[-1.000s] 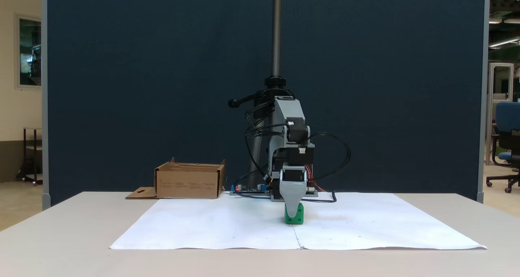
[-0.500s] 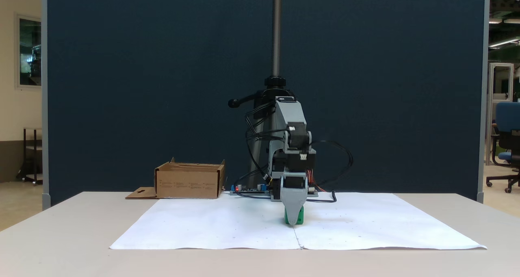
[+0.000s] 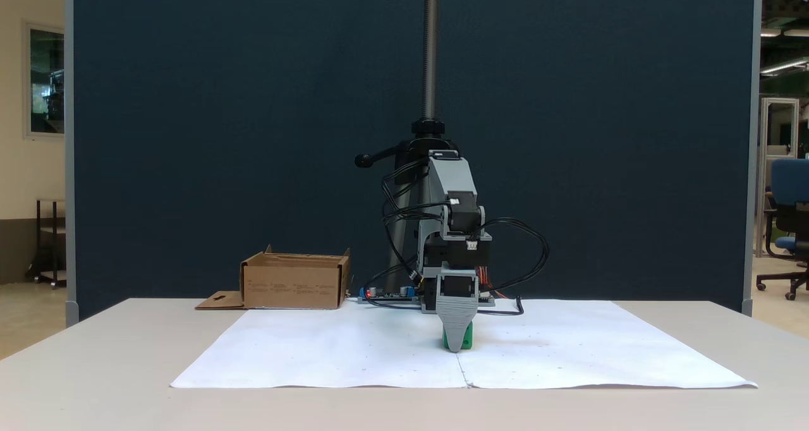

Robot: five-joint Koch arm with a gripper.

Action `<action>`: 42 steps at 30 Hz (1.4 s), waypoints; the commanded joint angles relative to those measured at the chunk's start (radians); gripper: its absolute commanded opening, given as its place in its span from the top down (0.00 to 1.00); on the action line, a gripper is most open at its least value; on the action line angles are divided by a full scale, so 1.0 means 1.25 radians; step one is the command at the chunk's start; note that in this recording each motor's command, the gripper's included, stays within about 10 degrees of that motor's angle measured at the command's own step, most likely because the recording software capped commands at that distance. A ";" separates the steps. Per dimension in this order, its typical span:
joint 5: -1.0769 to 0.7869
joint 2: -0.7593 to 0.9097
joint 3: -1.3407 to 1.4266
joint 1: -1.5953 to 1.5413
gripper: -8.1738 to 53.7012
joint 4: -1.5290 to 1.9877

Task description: Grasp a green dice and put it in the bin.

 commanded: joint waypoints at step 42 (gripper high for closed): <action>0.033 0.076 -0.172 0.227 0.68 -0.027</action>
